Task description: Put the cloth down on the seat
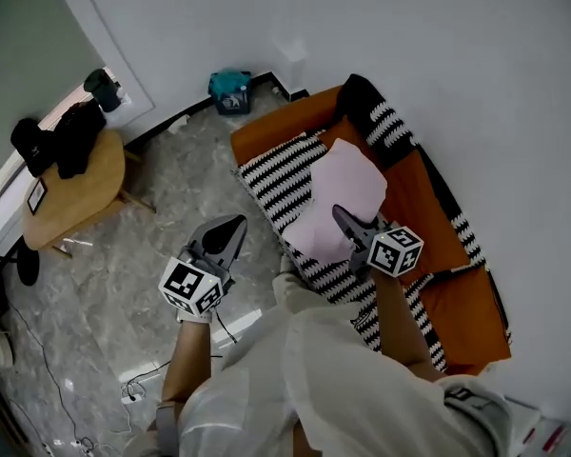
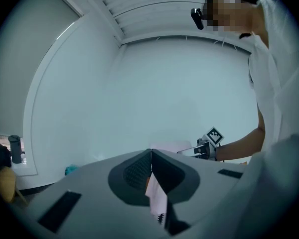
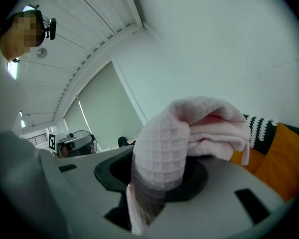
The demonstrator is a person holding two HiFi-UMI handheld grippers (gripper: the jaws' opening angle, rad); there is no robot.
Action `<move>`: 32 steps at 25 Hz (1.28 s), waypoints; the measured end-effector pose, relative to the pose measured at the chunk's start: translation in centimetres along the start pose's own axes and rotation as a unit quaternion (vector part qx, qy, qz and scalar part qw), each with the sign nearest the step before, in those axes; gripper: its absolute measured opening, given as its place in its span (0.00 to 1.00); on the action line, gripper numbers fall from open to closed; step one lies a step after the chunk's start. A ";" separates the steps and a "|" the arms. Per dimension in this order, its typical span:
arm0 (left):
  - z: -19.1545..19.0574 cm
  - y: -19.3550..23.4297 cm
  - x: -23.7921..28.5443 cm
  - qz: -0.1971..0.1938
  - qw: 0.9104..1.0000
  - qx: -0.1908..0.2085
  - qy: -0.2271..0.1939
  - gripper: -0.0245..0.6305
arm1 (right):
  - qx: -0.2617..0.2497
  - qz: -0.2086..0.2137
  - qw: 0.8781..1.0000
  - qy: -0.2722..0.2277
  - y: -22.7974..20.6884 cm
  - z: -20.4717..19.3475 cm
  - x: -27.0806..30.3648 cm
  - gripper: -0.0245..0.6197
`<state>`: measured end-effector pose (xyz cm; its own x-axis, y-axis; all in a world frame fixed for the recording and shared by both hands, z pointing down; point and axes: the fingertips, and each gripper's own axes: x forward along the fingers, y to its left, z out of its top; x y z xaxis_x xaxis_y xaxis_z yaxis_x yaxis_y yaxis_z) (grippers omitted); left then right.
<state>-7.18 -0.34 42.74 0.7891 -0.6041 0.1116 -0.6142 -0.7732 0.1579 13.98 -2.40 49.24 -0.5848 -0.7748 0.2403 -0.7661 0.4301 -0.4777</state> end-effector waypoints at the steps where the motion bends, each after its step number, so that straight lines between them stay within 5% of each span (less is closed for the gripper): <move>1: 0.1 0.9 1.1 -0.003 1.000 0.000 0.003 0.06 | -0.002 0.004 1.000 0.006 -0.7 0.2 1.0 0.29; 10: 2.5 8.9 9.9 -0.001 1.000 0.010 0.004 0.06 | -0.035 0.056 0.996 0.065 -6.0 2.3 11.2 0.29; 19: 3.0 15.0 13.6 0.009 1.000 -0.004 0.012 0.06 | -0.094 0.105 0.978 0.155 -8.5 2.2 20.8 0.29; 32: 2.0 26.1 17.1 -0.003 0.998 -0.042 0.045 0.06 | -0.105 0.091 0.961 0.239 -12.7 1.1 34.1 0.29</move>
<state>-9.71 -31.20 46.83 0.7933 -0.5762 0.1964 -0.6087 -0.7561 0.2403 4.05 -34.82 62.57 -0.7320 -0.3975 0.5534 -0.6464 0.6618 -0.3797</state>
